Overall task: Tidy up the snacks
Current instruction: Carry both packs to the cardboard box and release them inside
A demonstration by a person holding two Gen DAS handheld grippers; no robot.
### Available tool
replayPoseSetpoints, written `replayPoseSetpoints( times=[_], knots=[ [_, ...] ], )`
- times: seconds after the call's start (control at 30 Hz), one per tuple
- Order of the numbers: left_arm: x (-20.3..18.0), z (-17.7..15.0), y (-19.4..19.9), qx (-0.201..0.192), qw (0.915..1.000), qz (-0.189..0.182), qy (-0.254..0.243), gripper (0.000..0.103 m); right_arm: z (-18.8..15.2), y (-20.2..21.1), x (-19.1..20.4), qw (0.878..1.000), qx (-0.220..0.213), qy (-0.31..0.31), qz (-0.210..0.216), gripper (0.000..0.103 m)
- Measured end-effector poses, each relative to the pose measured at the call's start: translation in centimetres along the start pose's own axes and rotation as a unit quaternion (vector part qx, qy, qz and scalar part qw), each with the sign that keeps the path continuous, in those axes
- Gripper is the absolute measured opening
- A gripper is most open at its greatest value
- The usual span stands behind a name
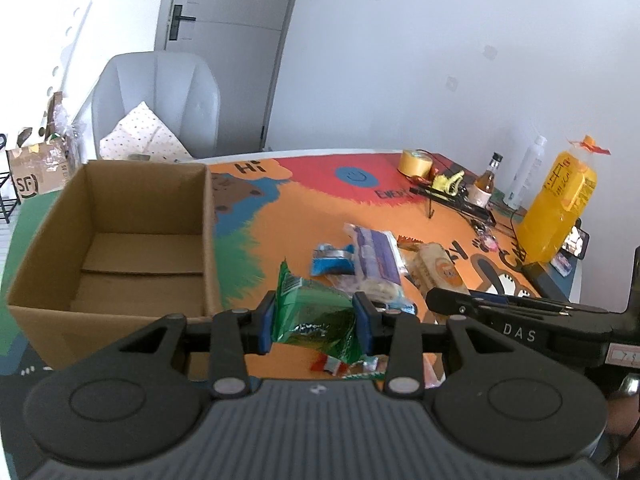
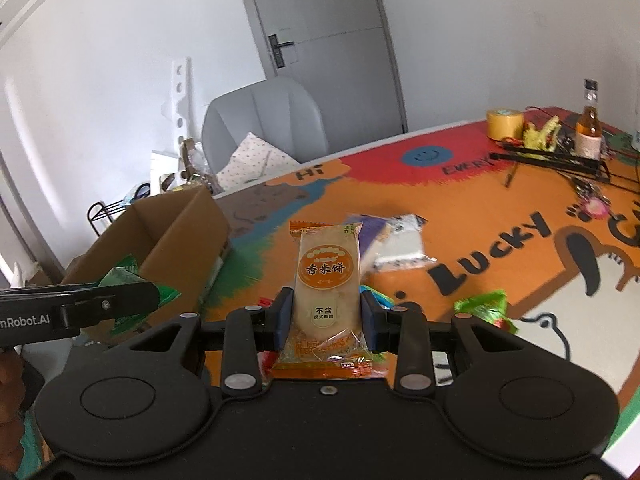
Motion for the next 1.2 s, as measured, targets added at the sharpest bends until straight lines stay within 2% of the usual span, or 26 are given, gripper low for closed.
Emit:
replayPoseSetpoints(
  times=[0.53,0.9,1.2],
  knots=[
    [5.3,0.6,3.4,-0.026,0.9987,0.027,0.035,0.038,1.9,-1.5,5.9,0.998,0.0,0.044,0.035,0.033],
    [9.8,1.6,5.4,-0.049,0.9949,0.059,0.065,0.038,3.1,-2.3,10.0,0.996,0.0,0.072,0.061,0.033],
    [12.1,3.1,4.5,-0.053,0.9931,0.064,0.082,0.038,4.4,-3.2,12.7,0.993,0.002,0.093,0.068,0.033]
  ],
)
Point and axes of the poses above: each gripper's, at about its wrist camera, not at the fingertips, and y roughly against the way its jaws point, x to its left, z to its top, the point moved 3 cm from there along -y, roughly the way its jaws point, and after that the axes turned 14 degrees about x, right-handed, at the moved point
